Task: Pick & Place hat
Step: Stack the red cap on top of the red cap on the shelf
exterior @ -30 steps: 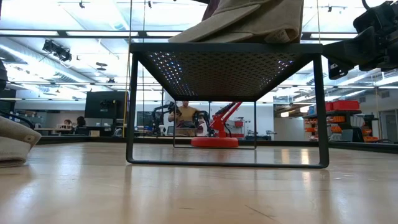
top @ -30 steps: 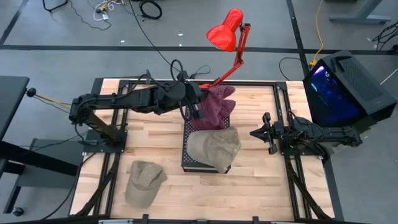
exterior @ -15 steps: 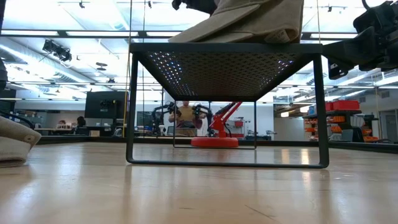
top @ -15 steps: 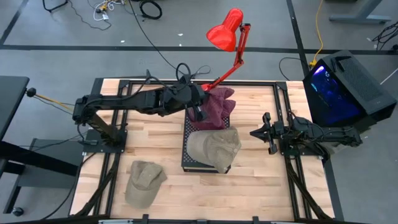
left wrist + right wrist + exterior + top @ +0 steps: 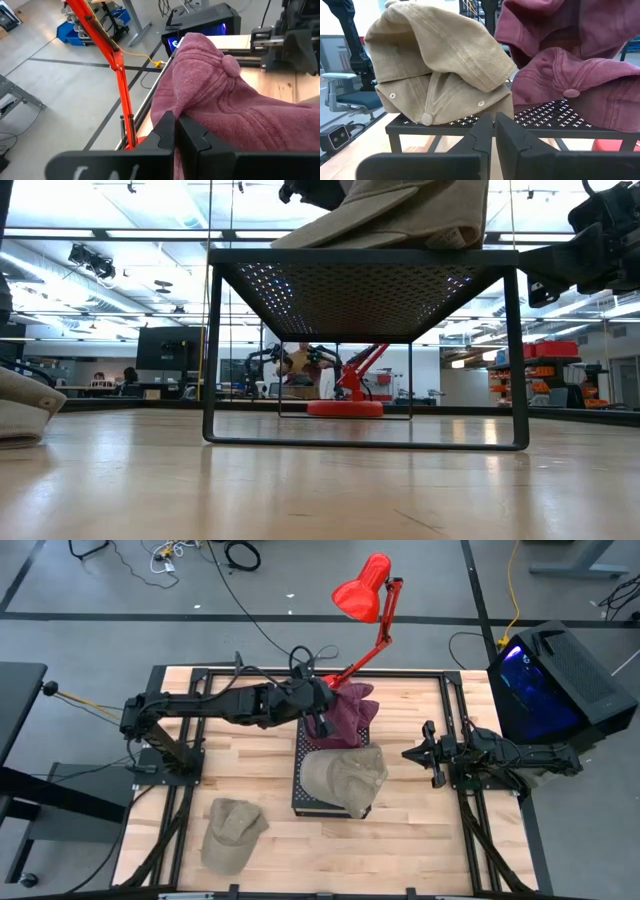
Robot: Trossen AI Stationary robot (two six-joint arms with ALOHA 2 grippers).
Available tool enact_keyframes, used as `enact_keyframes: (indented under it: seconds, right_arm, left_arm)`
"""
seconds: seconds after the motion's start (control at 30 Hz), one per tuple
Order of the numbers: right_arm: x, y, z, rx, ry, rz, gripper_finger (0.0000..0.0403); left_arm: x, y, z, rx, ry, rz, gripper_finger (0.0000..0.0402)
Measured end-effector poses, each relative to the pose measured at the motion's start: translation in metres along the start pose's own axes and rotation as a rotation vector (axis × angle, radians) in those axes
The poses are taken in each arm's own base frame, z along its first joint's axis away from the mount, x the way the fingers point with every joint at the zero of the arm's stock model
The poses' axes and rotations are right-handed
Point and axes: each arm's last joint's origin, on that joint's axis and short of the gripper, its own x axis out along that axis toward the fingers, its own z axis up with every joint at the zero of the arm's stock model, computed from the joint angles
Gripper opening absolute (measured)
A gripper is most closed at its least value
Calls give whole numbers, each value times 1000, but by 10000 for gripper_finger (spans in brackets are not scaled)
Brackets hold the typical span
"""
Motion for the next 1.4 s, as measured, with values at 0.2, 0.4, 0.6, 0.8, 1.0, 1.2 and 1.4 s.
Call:
enact_keyframes:
  seconds: [0.2,0.4,0.6,0.8,1.0,1.2,1.4]
  right_arm:
    - [0,0,0,0,0,0,27]
    - [0,0,0,0,0,0,27]
    - [0,0,0,0,0,0,27]
    - [0,0,0,0,1,0,27]
    - [0,0,0,0,0,0,27]
    - [0,0,0,0,0,0,27]
    - [0,0,0,0,1,0,27]
  left_arm:
    - [-1,-4,-2,12,13,-40,7]
    - [-2,-6,-5,-16,46,-70,7]
    - [-3,-7,-6,9,52,-117,7]
    - [-3,-8,-6,100,44,-146,7]
    - [-3,-8,-6,142,41,-147,7]
    - [-3,-8,-6,206,35,-148,7]
    - [-2,-8,-2,232,-4,-156,7]
